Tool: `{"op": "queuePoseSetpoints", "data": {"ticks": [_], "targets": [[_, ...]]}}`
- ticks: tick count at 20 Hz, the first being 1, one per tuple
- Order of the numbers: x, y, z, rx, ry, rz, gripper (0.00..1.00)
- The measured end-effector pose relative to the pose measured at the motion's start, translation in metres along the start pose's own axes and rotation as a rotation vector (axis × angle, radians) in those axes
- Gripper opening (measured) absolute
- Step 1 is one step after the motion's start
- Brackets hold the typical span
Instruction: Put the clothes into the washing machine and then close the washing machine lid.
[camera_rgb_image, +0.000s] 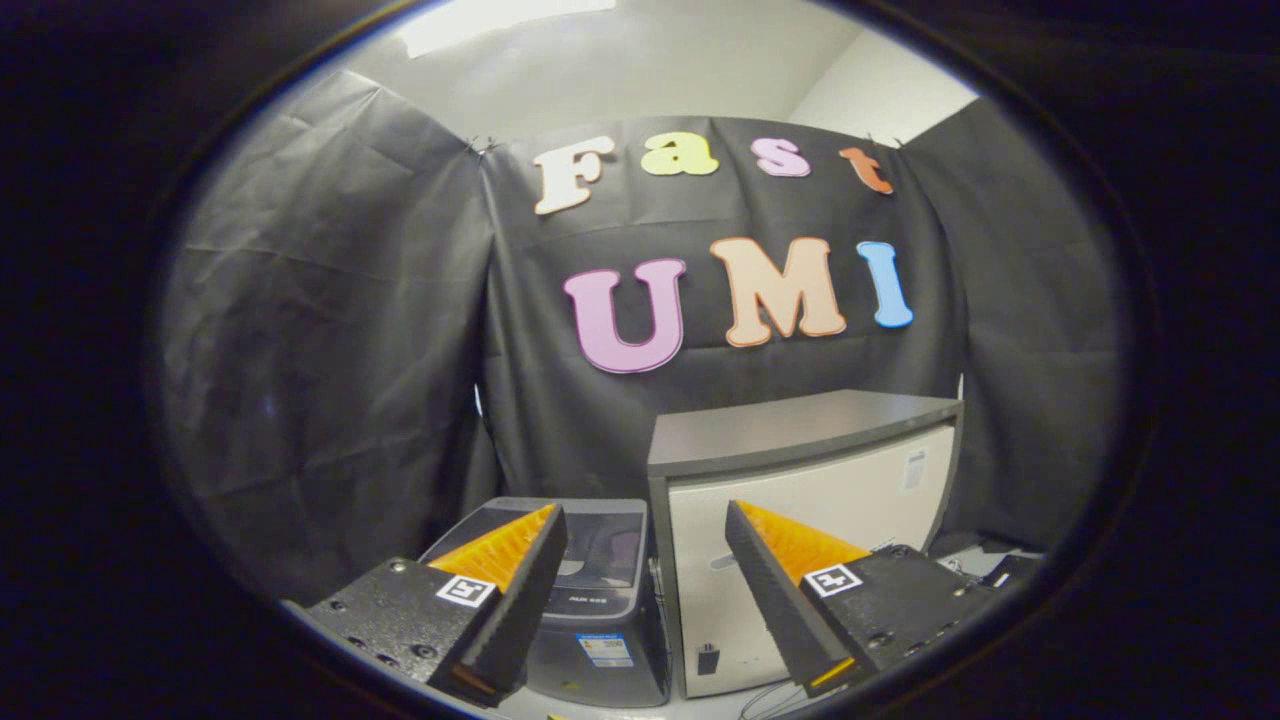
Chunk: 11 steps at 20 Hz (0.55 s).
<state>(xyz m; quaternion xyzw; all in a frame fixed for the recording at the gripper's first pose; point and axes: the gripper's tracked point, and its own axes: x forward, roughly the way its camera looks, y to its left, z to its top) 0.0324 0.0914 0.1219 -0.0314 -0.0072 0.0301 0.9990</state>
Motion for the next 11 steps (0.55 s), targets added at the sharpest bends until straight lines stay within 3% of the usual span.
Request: {"op": "queuePoseSetpoints", "data": {"ticks": [5,11], "targets": [[-0.02,-0.004,0.005,-0.031,-0.006,0.051,0.96],[-0.034,-0.031,0.007,-0.104,-0.009,0.048,0.96]]}}
